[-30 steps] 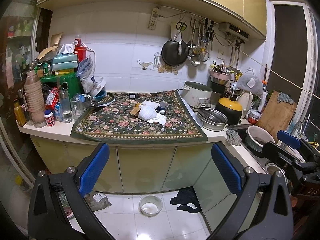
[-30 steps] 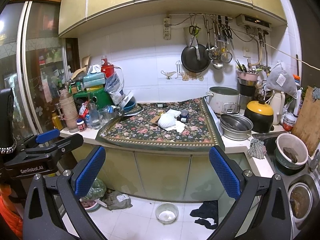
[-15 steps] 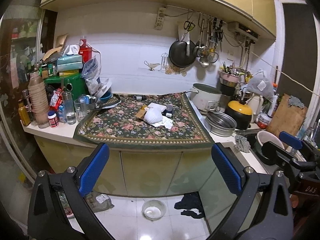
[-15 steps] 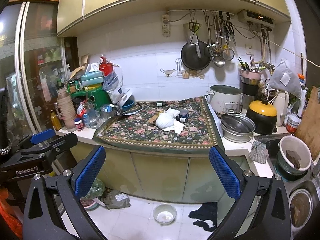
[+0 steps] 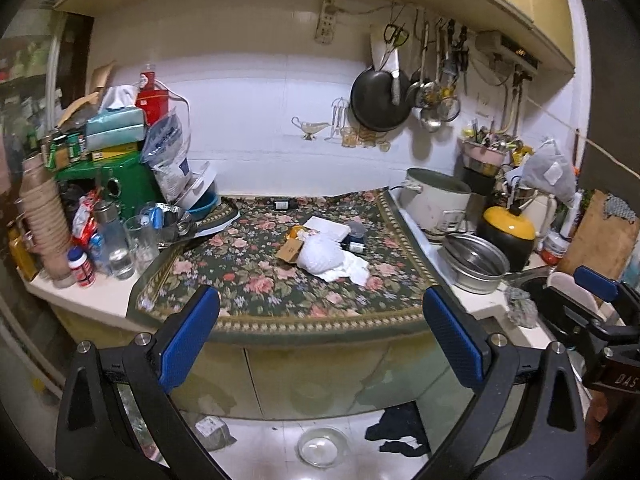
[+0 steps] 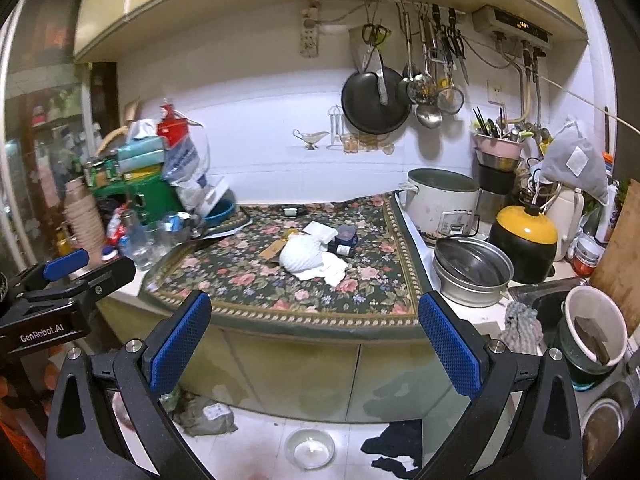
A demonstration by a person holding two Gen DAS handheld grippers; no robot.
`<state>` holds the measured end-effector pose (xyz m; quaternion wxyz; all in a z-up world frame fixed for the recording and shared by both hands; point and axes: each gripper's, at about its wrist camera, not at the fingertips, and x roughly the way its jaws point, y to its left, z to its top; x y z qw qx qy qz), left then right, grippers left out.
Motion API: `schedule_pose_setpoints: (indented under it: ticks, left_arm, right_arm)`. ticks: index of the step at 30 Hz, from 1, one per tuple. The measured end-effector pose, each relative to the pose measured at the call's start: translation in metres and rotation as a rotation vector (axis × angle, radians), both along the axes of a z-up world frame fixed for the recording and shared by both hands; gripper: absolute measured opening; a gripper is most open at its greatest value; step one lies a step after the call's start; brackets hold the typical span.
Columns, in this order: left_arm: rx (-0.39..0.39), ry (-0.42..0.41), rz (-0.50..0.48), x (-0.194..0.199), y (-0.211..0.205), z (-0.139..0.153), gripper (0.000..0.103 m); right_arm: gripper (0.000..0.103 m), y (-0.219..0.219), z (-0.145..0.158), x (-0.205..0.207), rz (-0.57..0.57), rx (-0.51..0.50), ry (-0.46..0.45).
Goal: Collect trash
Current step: 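Reach both tools toward the foam net and cardboard tag on the cloth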
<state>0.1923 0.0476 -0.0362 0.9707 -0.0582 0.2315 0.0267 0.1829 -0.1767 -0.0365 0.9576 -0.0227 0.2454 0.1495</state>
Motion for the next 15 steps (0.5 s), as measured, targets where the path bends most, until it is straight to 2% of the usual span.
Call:
schedule_pose_setpoints:
  ticks: [8, 15]
  left_arm:
    - [0.030, 0.097, -0.045, 0.105, 0.048, -0.023, 0.102]
    - [0.024, 0.208, -0.056, 0.191, 0.072, -0.063, 0.102]
  right_arm:
    - [0.103, 0.036, -0.023, 0.078, -0.088, -0.024, 0.085]
    - [0.103, 0.050, -0.057, 0.146, -0.116, -0.025, 0.193]
